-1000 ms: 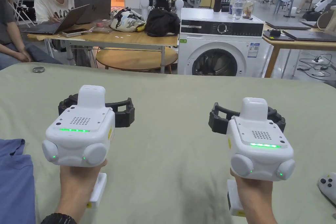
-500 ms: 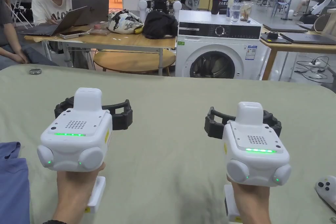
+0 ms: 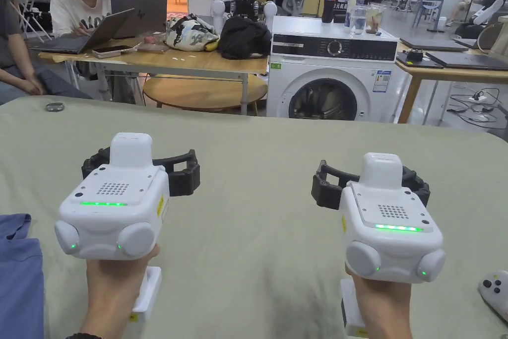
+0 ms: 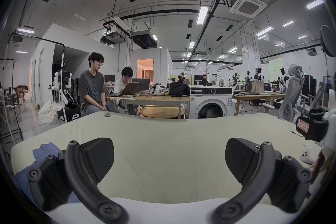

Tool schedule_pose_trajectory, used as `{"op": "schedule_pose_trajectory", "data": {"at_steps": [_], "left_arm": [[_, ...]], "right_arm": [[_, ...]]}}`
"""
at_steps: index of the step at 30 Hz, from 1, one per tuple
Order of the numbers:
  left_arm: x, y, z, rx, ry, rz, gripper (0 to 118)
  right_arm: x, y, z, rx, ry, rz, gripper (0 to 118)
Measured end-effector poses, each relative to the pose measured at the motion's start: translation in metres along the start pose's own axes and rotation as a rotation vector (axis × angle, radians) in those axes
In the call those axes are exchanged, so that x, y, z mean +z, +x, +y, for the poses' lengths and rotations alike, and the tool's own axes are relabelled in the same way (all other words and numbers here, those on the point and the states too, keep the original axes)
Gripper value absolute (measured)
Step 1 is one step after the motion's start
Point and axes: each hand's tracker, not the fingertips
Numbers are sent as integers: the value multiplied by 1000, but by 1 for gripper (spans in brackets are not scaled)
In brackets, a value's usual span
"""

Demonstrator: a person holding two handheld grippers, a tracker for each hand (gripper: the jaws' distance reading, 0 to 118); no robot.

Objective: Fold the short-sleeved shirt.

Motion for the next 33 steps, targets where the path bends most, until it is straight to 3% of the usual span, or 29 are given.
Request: {"op": "schedule_pose_trajectory", "data": {"at_steps": [33], "left_arm": [[6, -2, -5, -10, 1, 0, 118]], "right_arm": [[3, -1, -8, -6, -6, 8, 118]]}}
